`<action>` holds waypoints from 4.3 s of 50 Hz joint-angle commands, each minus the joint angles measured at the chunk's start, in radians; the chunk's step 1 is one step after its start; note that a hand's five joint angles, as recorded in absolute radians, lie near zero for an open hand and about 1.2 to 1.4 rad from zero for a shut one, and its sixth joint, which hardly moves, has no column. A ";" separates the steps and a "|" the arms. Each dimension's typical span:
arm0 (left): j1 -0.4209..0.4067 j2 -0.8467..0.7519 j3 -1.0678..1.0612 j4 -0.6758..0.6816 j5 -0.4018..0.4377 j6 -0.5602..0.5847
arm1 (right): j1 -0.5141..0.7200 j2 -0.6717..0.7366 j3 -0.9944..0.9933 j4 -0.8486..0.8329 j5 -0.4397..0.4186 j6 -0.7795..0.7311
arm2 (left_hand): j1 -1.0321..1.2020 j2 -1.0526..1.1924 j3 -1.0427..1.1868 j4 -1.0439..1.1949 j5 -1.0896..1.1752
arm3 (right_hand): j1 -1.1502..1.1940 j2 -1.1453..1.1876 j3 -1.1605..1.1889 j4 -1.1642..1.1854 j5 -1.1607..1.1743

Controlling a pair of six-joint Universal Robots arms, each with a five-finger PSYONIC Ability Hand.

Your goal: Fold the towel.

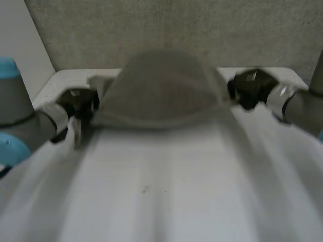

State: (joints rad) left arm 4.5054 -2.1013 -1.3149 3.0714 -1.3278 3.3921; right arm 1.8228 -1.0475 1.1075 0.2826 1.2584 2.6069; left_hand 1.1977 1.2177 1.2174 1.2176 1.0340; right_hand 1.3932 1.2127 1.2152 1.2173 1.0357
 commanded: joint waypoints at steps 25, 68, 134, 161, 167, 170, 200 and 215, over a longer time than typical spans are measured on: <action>-0.017 -0.013 -0.262 0.225 0.025 0.196 | -0.148 -0.134 0.468 -0.295 -0.056 0.048 | -0.468 -0.487 -0.487 -0.487 -0.478 | 0.003 0.184 0.181 0.179 0.186; 0.047 0.044 -0.366 0.340 -0.028 0.173 | -0.201 -0.141 0.497 -0.326 -0.045 0.051 | 0.196 0.176 0.176 0.176 0.185 | 0.003 0.184 0.181 0.179 0.186; 0.017 -0.305 0.359 0.082 -0.043 0.394 | -0.042 0.289 -0.233 -0.168 0.131 -0.048 | 0.199 0.179 0.179 0.179 0.188 | 0.003 0.184 0.181 0.179 0.186; -0.052 -0.347 0.459 0.061 -0.073 0.258 | -0.030 0.302 -0.391 -0.152 0.223 0.016 | -1.023 -1.043 -1.043 -1.043 -1.034 | -1.219 -1.038 -1.041 -1.043 -1.036; -0.040 -0.176 0.282 0.061 -0.064 0.144 | -0.037 0.157 -0.223 -0.073 0.193 0.015 | -1.023 -1.043 -1.043 -1.043 -1.034 | -1.219 -1.038 -1.041 -1.043 -1.036; -0.034 -0.128 0.220 0.063 -0.059 0.127 | -0.037 0.121 -0.163 -0.054 0.184 0.015 | -1.023 -1.043 -1.043 -1.043 -1.034 | -1.219 -1.038 -1.041 -1.043 -1.036; 0.020 0.164 -0.313 0.217 -0.018 0.104 | -0.140 0.052 0.402 -0.309 0.073 -0.011 | -1.023 -1.043 -1.043 -1.043 -1.034 | -0.489 -0.309 -0.311 -0.313 -0.306; 0.020 0.164 -0.328 0.231 -0.018 0.102 | -0.218 0.081 0.377 -0.338 0.075 -0.059 | -1.023 -1.043 -1.043 -1.043 -1.034 | 0.003 0.184 0.181 0.179 0.186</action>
State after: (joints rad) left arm 4.5266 -1.9384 -1.6360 3.2957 -1.3450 3.4949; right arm 1.6414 -0.9718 1.4929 -0.0507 1.3281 2.5780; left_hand 0.1722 0.1651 0.1691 0.1686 0.0277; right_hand 1.3744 1.1996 1.2020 1.2009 1.0192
